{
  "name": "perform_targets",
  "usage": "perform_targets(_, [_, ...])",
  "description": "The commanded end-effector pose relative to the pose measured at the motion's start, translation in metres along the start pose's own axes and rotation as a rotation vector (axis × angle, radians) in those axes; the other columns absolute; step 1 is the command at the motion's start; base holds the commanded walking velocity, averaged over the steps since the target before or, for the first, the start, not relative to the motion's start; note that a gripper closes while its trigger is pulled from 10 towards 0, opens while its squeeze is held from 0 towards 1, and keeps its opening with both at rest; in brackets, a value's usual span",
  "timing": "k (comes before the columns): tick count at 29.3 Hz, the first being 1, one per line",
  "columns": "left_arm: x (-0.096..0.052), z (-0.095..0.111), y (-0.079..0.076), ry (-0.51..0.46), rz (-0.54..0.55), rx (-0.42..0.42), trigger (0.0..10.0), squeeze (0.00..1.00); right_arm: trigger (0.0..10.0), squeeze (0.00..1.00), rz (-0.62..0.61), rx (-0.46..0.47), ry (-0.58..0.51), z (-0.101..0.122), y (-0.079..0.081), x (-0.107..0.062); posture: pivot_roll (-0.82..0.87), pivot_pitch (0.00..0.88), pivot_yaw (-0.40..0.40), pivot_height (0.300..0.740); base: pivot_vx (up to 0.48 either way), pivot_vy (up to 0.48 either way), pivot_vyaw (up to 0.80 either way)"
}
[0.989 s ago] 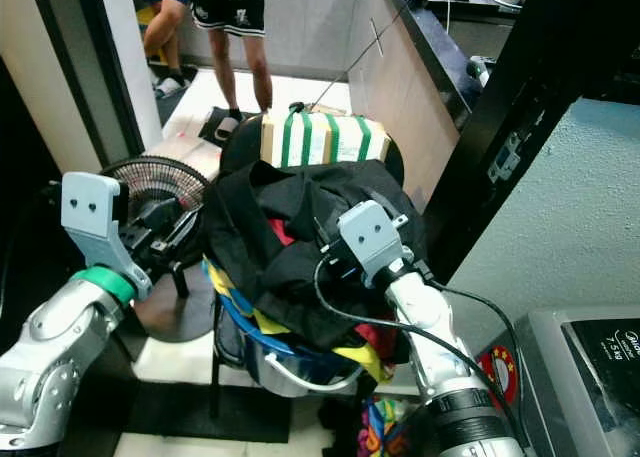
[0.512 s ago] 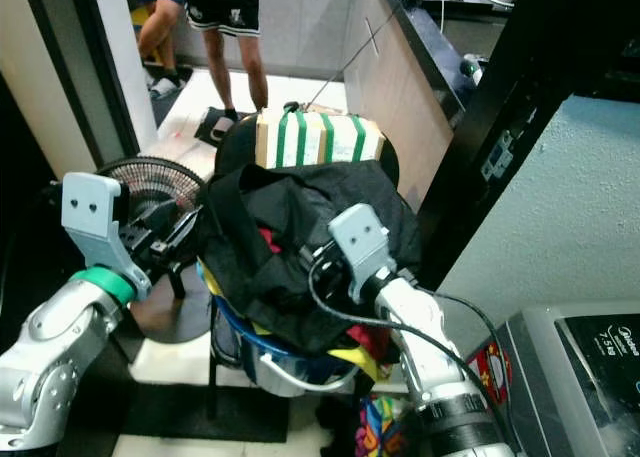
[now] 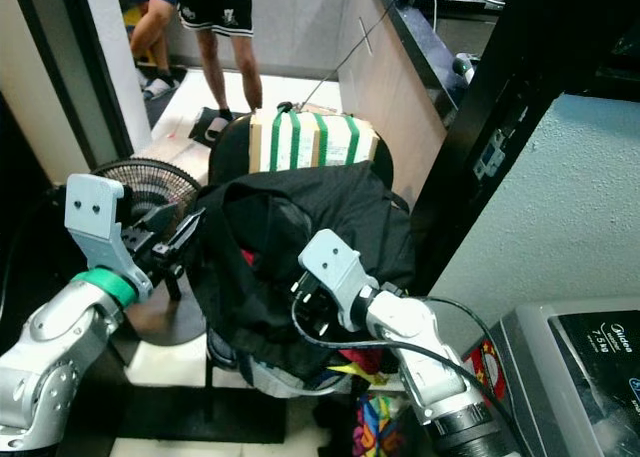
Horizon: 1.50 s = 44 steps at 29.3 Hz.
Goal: Clothes washing
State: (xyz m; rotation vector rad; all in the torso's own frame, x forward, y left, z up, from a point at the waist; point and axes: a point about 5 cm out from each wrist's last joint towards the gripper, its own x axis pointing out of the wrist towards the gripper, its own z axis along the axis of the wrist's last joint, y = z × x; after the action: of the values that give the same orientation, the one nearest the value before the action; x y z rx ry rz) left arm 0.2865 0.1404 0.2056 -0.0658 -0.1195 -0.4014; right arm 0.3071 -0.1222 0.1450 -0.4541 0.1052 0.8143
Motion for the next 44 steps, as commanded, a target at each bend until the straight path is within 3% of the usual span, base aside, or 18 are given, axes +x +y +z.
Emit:
perform_targets(1, [-0.001,0.0,-0.003,0.004,-0.019,-0.006,10.0,0.0,6.6,0.0,0.122,0.076,0.126,-0.028,0.025,0.004,0.12,0.036,0.014,0.74,0.0,0.0,0.0])
perform_targets(2, [-0.001,0.0,-0.003,0.003,-0.019,-0.008,10.0,0.0,2.9,0.0,0.118,0.081,0.117,-0.025,0.024,0.004,0.12,0.036,0.014,0.74,0.0,0.0,0.0])
perform_targets(3, [-0.001,0.001,-0.003,0.0,-0.018,-0.012,10.0,0.0,1.4,0.0,0.115,0.087,0.101,-0.022,0.023,0.005,0.12,0.036,0.014,0.74,0.0,0.0,0.0])
perform_targets(5, [-0.001,0.001,-0.003,-0.003,-0.018,-0.015,10.0,0.0,1.2,0.0,0.114,0.099,0.071,-0.016,0.022,0.005,0.12,0.036,0.014,0.74,0.0,0.0,0.0])
perform_targets(6, [-0.001,0.002,-0.003,-0.007,-0.018,-0.018,10.0,0.0,0.0,0.0,0.113,0.127,0.018,-0.008,0.021,0.006,0.12,0.028,0.018,0.74,0.0,0.0,0.0])
perform_targets(12, [-0.001,0.003,-0.002,-0.016,-0.022,-0.024,10.0,0.0,0.0,0.0,0.152,0.208,-0.105,0.017,0.02,0.006,0.12,0.02,0.019,0.74,0.0,0.0,0.0])
perform_targets(23, [-0.002,0.003,-0.004,-0.019,-0.033,-0.027,10.0,0.0,0.0,0.0,0.268,0.214,-0.117,0.022,0.032,0.001,0.12,0.018,0.016,0.74,0.0,0.0,0.0])
perform_targets(32, [-0.003,0.003,-0.004,-0.021,-0.039,-0.034,10.0,0.0,0.0,0.0,0.293,0.241,-0.162,0.033,0.032,-0.002,0.12,0.023,0.017,0.74,0.0,0.0,0.0])
perform_targets(33, [-0.004,0.004,-0.005,-0.023,-0.042,-0.039,10.0,0.0,0.0,0.0,0.331,0.274,-0.221,0.046,0.031,-0.007,0.12,0.029,0.019,0.74,0.0,0.0,0.0])
perform_targets(40, [-0.004,0.005,-0.005,-0.029,-0.048,-0.048,10.0,0.0,0.0,0.0,0.407,0.344,-0.347,0.069,0.031,-0.016,0.12,0.029,0.019,0.74,0.0,0.0,0.0])
perform_targets(42, [-0.004,0.005,-0.006,-0.035,-0.055,-0.052,10.0,0.0,0.0,0.0,0.449,0.391,-0.428,0.082,0.03,-0.021,0.12,0.029,0.019,0.74,0.0,0.0,0.0])
perform_targets(44, [-0.004,0.005,-0.006,-0.035,-0.055,-0.052,10.0,0.0,0.0,0.0,0.449,0.391,-0.428,0.082,0.03,-0.021,0.12,0.029,0.019,0.74,0.0,0.0,0.0])
